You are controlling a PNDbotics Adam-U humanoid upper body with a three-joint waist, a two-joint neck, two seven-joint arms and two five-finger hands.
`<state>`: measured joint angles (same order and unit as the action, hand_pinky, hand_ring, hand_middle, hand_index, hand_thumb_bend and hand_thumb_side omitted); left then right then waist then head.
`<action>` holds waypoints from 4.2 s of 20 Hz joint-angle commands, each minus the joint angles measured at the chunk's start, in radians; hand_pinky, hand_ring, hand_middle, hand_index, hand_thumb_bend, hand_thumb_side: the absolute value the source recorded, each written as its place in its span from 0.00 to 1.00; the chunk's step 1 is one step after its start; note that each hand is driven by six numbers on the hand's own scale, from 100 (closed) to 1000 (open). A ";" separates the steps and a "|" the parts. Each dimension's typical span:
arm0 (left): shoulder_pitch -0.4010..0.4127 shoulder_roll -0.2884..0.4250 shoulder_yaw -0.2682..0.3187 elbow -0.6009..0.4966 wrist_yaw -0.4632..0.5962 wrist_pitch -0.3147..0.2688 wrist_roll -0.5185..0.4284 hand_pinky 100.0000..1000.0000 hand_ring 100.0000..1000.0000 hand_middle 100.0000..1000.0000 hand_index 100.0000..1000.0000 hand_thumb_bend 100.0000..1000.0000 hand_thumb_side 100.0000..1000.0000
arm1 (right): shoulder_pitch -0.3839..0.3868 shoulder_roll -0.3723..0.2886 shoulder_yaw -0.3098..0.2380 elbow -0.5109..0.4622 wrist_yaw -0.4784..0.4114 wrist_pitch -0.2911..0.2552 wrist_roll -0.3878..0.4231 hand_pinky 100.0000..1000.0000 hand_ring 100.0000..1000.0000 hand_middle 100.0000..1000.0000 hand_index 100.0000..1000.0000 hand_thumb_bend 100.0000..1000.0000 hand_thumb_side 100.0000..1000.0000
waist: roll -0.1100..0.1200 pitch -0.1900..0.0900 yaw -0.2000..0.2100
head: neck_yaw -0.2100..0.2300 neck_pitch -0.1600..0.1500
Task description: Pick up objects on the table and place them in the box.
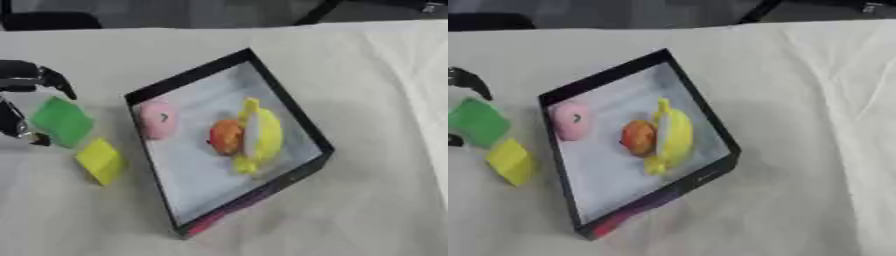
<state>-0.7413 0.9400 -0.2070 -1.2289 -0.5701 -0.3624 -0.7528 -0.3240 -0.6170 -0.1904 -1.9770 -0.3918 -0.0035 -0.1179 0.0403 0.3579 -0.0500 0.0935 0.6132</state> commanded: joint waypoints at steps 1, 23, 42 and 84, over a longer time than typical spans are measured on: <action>-0.019 0.021 0.006 -0.001 -0.005 -0.049 -0.040 0.85 0.85 0.76 0.79 0.47 0.01 | -0.003 -0.017 -0.013 -0.023 0.000 0.001 0.002 0.90 0.68 0.65 0.79 0.00 0.49 | -0.013 0.001 -0.002 | 0.004 -0.013; -0.247 -0.069 0.003 -0.416 0.280 0.027 0.045 0.60 0.51 0.42 0.44 0.10 0.00 | -0.017 -0.016 -0.016 -0.016 -0.013 0.007 -0.005 0.90 0.69 0.65 0.79 0.00 0.49 | -0.013 -0.029 -0.002 | -0.005 0.012; -0.394 -0.356 -0.155 -0.022 -0.149 -0.107 0.133 0.63 0.57 0.47 0.49 0.25 0.00 | -0.092 0.003 0.008 -0.017 -0.049 0.033 0.007 0.90 0.69 0.65 0.79 0.00 0.50 | 0.004 -0.027 -0.060 | 0.041 0.007; 0.081 0.097 0.080 -0.706 0.393 0.128 0.165 0.81 0.82 0.79 0.86 0.34 0.35 | -0.044 -0.032 -0.023 -0.023 -0.030 0.021 -0.035 0.89 0.69 0.65 0.79 0.00 0.49 | 0.002 -0.052 0.006 | -0.020 0.035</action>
<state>-0.6569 0.9775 -0.1519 -1.9003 -0.1816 -0.2389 -0.5789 -0.3605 -0.6116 -0.2008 -1.9769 -0.4266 0.0226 -0.1530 0.0499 0.3438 -0.0459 0.0685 0.6501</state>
